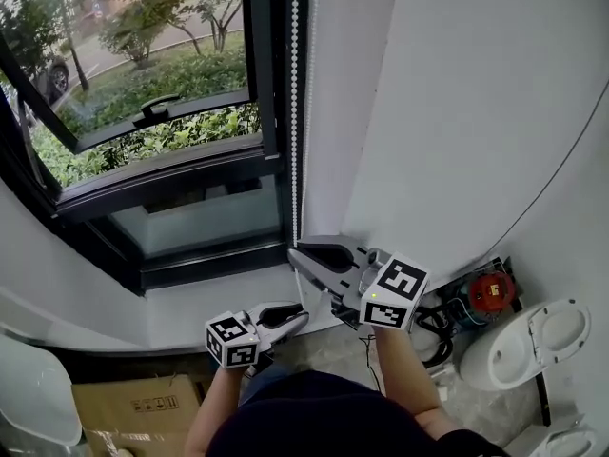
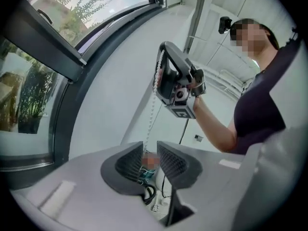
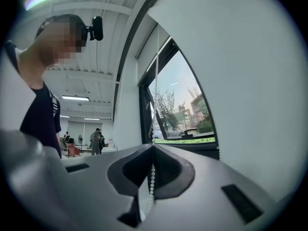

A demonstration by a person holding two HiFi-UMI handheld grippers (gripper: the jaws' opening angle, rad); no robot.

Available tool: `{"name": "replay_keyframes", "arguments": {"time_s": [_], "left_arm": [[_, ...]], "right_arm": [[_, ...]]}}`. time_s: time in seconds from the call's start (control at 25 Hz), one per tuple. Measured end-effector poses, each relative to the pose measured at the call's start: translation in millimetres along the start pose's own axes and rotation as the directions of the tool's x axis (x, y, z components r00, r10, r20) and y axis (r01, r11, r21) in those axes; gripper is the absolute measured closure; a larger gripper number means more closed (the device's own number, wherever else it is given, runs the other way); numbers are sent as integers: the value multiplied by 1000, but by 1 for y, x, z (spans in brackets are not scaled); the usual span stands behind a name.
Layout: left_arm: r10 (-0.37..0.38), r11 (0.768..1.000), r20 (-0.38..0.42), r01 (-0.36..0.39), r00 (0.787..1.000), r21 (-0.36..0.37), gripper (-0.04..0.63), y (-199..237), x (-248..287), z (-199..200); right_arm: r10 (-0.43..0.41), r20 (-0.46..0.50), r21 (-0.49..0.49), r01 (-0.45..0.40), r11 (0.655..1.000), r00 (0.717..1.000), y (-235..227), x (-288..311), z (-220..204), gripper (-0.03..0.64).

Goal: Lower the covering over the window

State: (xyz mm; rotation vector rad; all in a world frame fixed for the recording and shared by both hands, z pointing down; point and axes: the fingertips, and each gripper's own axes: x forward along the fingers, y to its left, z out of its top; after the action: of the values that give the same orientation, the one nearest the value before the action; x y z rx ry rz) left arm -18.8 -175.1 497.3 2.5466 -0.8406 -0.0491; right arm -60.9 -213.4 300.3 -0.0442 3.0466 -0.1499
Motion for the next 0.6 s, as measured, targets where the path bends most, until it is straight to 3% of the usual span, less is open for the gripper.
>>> {"name": "replay_keyframes", "arguments": {"time_s": [0.24, 0.4, 0.6], "left_arm": [[-13, 1000, 109, 13, 994, -3, 491, -8, -25, 42], [-10, 1000, 174, 6, 985, 27, 491, -11, -43, 72], [-41, 996, 226, 23, 973, 84, 491, -19, -59, 103]], "right_arm": [[52, -30, 5, -52, 999, 998, 6, -3, -4, 604], [37, -150, -33, -43, 999, 988, 10, -4, -37, 604], [94, -127, 50, -88, 995, 987, 23, -7, -49, 604]]}}
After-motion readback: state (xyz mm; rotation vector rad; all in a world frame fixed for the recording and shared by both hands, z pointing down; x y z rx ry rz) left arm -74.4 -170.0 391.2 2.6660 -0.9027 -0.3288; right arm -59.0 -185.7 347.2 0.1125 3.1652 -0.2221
